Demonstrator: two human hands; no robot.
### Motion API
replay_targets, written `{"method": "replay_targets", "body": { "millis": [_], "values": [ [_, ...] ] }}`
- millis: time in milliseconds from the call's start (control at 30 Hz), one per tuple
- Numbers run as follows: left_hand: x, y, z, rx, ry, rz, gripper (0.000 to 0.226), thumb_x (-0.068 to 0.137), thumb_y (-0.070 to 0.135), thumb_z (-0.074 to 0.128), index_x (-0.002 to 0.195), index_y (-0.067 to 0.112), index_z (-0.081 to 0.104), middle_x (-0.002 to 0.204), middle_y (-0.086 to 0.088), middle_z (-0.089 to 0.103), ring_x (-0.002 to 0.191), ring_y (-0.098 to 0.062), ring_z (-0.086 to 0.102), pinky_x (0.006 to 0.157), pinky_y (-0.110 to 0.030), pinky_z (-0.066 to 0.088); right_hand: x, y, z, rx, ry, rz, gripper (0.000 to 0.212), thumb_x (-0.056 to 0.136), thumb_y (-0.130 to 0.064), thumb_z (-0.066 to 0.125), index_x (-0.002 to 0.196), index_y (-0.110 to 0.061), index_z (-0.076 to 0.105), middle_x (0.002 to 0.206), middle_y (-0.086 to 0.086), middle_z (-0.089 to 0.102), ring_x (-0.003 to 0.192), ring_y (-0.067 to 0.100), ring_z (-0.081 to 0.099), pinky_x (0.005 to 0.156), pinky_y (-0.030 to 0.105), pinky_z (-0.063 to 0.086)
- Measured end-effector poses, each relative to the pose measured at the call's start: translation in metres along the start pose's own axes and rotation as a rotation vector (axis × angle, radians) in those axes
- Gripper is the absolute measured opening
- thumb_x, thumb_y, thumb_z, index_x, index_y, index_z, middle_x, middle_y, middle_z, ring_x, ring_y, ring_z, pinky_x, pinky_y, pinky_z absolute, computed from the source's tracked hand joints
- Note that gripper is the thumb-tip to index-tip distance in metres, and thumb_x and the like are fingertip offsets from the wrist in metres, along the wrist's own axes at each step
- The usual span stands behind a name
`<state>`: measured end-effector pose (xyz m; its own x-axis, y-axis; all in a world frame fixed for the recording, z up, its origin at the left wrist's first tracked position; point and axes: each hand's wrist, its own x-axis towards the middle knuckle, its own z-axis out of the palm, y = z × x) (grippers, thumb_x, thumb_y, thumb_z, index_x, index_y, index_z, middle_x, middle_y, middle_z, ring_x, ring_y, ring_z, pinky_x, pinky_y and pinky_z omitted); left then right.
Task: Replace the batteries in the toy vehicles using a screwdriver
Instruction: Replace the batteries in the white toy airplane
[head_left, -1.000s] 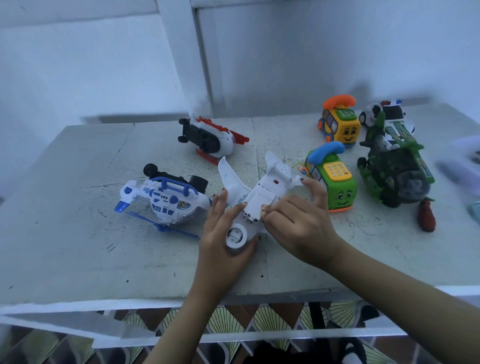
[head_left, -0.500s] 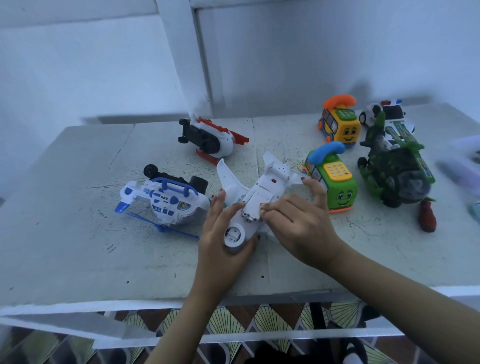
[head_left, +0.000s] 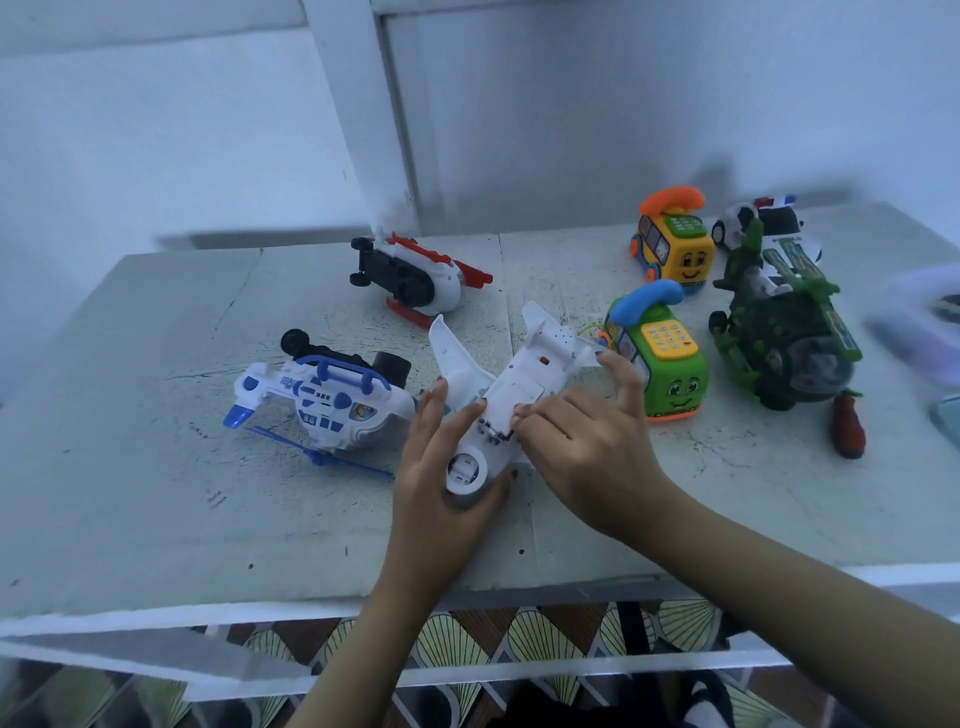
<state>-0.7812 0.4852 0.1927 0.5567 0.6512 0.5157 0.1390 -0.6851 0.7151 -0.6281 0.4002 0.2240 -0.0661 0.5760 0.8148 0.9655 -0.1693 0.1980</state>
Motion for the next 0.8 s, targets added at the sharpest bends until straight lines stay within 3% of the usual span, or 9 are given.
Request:
{"method": "replay_targets", "body": {
  "millis": [267,800],
  "values": [
    [-0.001,0.0,0.0,-0.008,-0.012,0.003,0.05,0.078,0.036,0.067,0.126,0.034,0.052,0.154,0.004,0.032,0.146,-0.013,0.025,0.113,-0.015,0.024,0.0,0.01,-0.006,0.033,-0.066,-0.084,0.019,0.087,-0.007,0.061,0.075,-0.017,0.071,0.081,-0.005,0.071,0.07,0.018,0.063,0.102,0.048,0.029],
    [-0.001,-0.001,0.003,-0.011,0.004,0.041,0.045,0.078,0.035,0.067,0.12,0.02,0.06,0.153,-0.006,0.035,0.145,-0.021,0.028,0.115,-0.025,0.028,-0.004,0.002,-0.015,0.045,-0.21,-0.088,0.016,0.081,-0.016,0.055,0.084,-0.013,0.07,0.09,-0.001,0.07,0.079,0.022,0.064,0.106,0.052,0.025]
  ]
}}
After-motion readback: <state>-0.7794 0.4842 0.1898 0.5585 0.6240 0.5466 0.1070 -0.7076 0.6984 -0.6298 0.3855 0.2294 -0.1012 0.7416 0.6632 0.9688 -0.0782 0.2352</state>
